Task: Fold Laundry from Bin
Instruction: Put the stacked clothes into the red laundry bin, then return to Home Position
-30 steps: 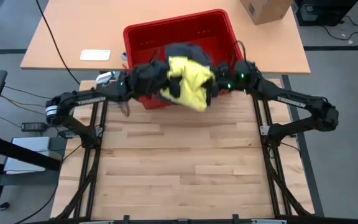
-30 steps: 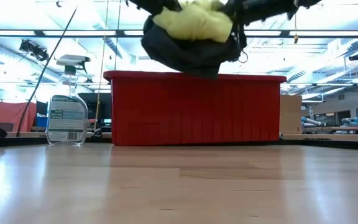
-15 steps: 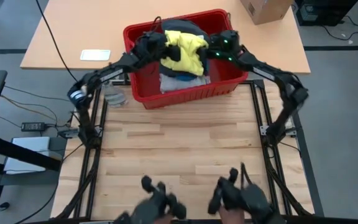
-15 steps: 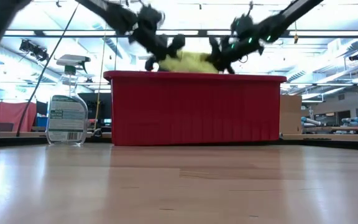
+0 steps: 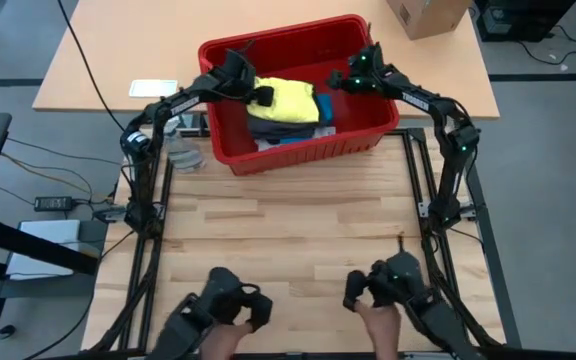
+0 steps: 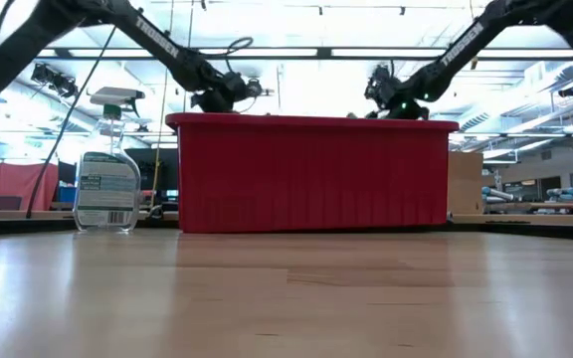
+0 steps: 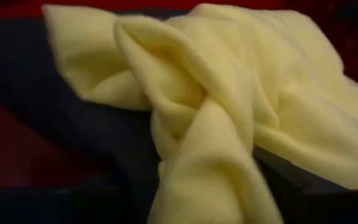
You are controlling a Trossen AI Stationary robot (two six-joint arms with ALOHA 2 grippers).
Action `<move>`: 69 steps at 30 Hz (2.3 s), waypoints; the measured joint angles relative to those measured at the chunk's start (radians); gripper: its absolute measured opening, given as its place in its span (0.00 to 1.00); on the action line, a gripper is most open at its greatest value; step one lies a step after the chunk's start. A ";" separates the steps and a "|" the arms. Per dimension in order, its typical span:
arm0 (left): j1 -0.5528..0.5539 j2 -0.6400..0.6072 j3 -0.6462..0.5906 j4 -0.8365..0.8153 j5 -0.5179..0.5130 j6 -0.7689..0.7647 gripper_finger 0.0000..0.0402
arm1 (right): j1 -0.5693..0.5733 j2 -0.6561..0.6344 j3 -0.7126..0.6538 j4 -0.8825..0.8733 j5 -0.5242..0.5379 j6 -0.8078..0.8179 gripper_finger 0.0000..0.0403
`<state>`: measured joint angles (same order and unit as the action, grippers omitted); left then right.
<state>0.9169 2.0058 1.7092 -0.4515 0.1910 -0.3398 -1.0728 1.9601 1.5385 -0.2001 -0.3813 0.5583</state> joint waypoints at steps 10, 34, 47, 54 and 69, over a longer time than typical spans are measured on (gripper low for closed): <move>0.028 -0.248 0.002 -0.002 0.161 0.208 0.62 | -0.030 -0.177 0.002 0.009 -0.042 -0.085 0.86; -0.574 -0.208 0.000 -0.243 0.111 0.515 0.32 | 0.088 -0.349 0.000 -0.208 -0.426 -0.227 0.86; -0.628 -0.087 0.005 -0.298 -0.218 0.312 0.26 | 0.243 -0.522 -0.001 -0.450 -0.111 -0.431 0.86; -0.473 -0.079 0.002 -0.229 -0.226 0.368 0.25 | 0.277 -0.568 -0.001 -0.454 -0.029 -0.422 0.86; -0.227 -0.066 -0.003 0.194 -0.133 0.473 0.26 | 0.284 -0.573 -0.001 -0.453 0.126 -0.326 0.86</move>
<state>0.6895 1.9396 1.7058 -0.2570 0.0584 0.1328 -0.7883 1.3873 1.5379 -0.6533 -0.2548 0.2326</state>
